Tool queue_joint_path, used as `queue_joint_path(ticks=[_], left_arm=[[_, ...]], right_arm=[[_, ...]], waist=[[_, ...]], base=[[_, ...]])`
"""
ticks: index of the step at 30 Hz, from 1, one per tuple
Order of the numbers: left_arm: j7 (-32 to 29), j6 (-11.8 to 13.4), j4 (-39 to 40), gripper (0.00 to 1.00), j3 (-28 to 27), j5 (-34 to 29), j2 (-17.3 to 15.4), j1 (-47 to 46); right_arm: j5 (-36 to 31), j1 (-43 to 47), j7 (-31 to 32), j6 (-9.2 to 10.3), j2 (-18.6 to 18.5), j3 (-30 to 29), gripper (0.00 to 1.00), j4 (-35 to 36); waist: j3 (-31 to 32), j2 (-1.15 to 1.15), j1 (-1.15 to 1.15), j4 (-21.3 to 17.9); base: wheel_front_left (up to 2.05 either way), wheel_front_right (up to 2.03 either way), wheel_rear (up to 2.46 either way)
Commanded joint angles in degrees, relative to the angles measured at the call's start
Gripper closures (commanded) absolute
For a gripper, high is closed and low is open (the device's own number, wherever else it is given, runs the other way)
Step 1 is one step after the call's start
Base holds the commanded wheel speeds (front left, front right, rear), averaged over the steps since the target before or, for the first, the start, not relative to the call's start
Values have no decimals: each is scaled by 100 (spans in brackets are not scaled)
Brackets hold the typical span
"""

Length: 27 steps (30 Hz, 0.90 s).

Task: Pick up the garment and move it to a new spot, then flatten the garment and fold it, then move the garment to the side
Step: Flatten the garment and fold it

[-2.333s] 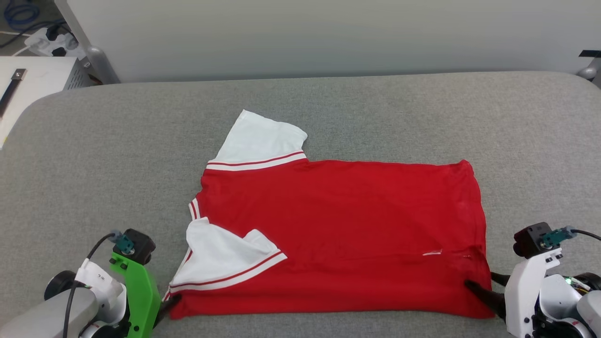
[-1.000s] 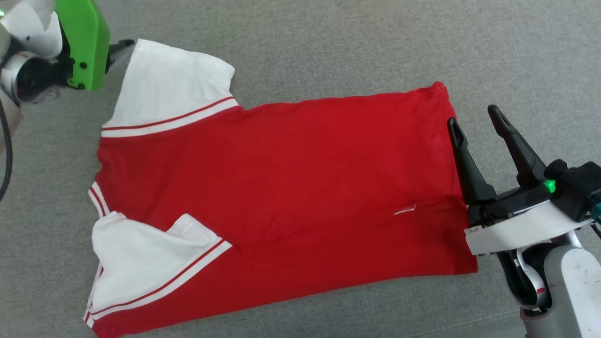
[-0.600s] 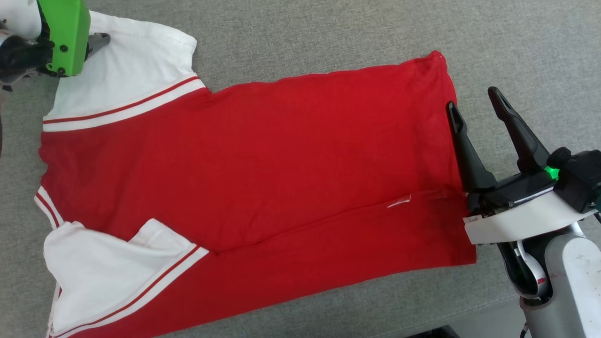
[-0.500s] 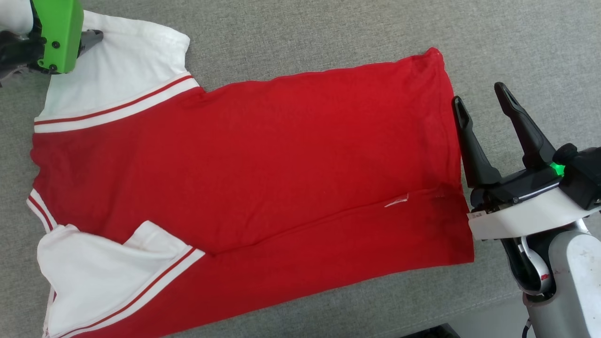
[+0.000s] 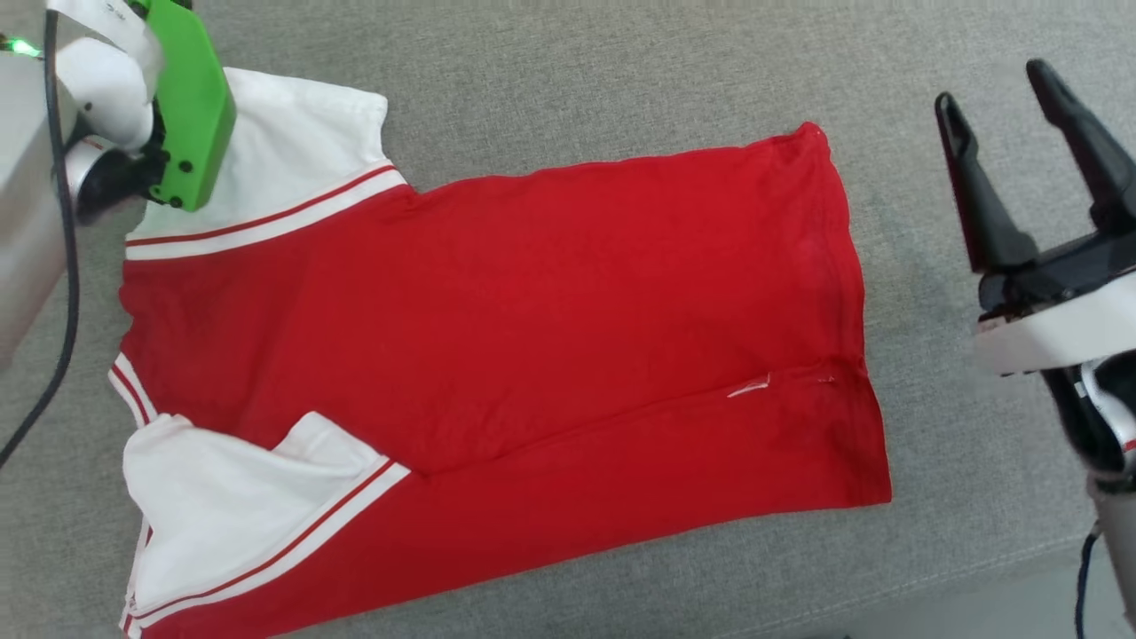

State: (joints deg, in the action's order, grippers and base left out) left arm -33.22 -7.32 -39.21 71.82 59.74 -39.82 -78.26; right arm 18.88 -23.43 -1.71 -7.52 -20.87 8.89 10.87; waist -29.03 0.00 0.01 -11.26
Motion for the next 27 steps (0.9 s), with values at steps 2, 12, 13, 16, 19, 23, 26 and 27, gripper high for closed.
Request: queue_joint_path(ticks=[2, 12, 13, 16, 19, 23, 26, 27], left_arm=[[225, -16, 116, 100, 19, 37, 112, 148], [795, -16, 655, 100, 111, -29, 268, 208], [832, -16, 699, 100, 116, -54, 277, 191], [918, -16, 848, 100, 130, -117, 310, 159], [1004, -16, 968, 100, 137, -172, 343, 109], [1123, -16, 1070, 100, 143, -162, 403, 15], [1176, -16, 1103, 100, 146, -188, 435, -60], [1191, -16, 1114, 100, 147, -195, 450, -85]], right_arm=[[152, -382, 417, 3, -326, 105, 0, -75], [1591, -1632, 3328, 3, -1639, 1407, 0, -994], [1706, -1727, 3564, 3, -1718, 1543, 0, -1084], [2098, -2046, 4254, 3, -1876, 1956, 0, -1398], [2350, -2337, 4686, 3, -1868, 2195, 0, -1742], [2373, -2720, 5017, 3, -1798, 2557, 0, -2209], [2354, -2893, 5069, 3, -1678, 2756, 0, -2550], [2330, -2941, 5063, 3, -1639, 2834, 0, -2684]], waist=[[308, 0, -1, 270], [638, 0, -1, 742], [642, 0, -1, 781], [640, 0, -1, 898], [591, 0, -1, 995], [473, 0, -1, 1112], [389, 0, -1, 1170], [354, 0, -1, 1193]], base=[[0, 0, 0], [0, 0, 0], [0, 0, 0], [0, 0, 0], [0, 0, 0], [0, 0, 0], [0, 0, 0], [0, 0, 0]])
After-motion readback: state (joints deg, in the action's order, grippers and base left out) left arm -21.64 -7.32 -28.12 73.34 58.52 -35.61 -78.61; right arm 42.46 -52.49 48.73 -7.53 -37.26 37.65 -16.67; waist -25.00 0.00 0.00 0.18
